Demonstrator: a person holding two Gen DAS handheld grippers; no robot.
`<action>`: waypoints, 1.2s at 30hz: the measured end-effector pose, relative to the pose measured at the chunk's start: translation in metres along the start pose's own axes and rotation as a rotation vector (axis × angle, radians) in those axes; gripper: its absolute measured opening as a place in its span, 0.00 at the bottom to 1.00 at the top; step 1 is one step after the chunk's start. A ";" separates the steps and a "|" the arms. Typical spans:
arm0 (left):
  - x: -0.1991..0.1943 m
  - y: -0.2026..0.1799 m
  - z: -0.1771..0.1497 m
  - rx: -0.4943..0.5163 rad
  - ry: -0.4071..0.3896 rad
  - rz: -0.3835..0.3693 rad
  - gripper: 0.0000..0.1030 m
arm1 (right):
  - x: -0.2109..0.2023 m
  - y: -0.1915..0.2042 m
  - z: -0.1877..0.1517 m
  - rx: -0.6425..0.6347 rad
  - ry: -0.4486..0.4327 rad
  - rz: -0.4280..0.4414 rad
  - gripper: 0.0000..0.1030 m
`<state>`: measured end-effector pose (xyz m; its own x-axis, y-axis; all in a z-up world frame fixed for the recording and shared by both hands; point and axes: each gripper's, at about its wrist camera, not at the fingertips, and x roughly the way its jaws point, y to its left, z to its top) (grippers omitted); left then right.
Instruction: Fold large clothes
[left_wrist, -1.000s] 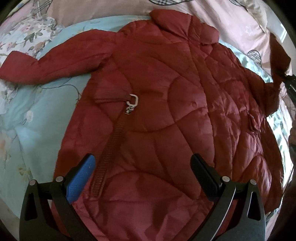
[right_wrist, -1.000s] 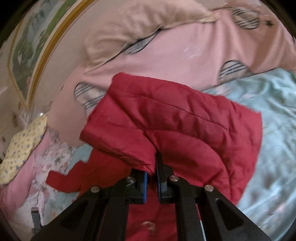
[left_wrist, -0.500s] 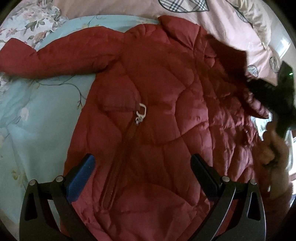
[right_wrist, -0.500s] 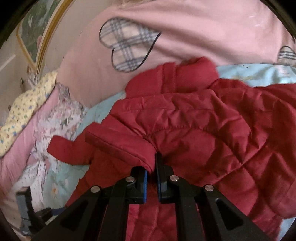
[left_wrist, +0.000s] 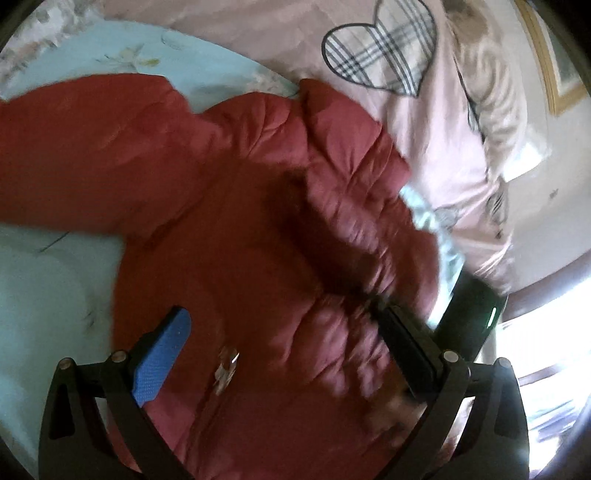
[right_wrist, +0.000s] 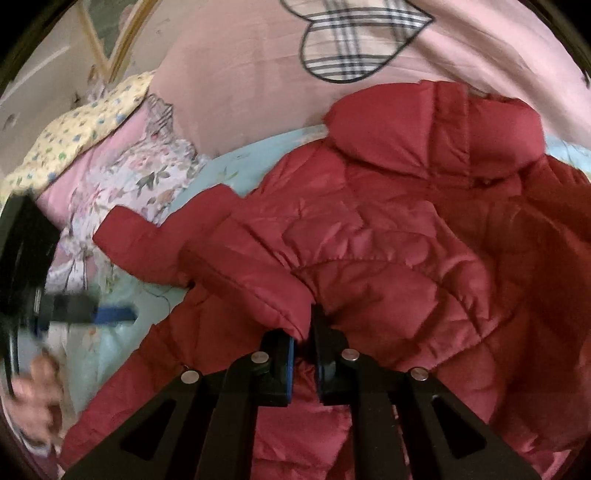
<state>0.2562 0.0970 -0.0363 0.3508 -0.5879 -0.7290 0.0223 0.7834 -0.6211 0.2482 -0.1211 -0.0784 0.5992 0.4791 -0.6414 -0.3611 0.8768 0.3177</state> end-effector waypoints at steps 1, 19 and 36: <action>0.007 0.001 0.011 -0.017 0.013 -0.046 1.00 | 0.000 0.002 0.000 -0.015 -0.001 -0.001 0.12; 0.074 0.009 0.056 -0.070 0.091 -0.189 0.10 | -0.012 -0.008 -0.006 0.041 0.015 0.062 0.33; 0.052 -0.009 0.041 0.302 -0.072 0.253 0.15 | -0.060 -0.146 -0.001 0.290 0.025 -0.313 0.41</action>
<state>0.3125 0.0678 -0.0573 0.4452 -0.3614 -0.8193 0.1973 0.9320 -0.3040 0.2648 -0.2781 -0.0873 0.6293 0.1903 -0.7535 0.0533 0.9567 0.2862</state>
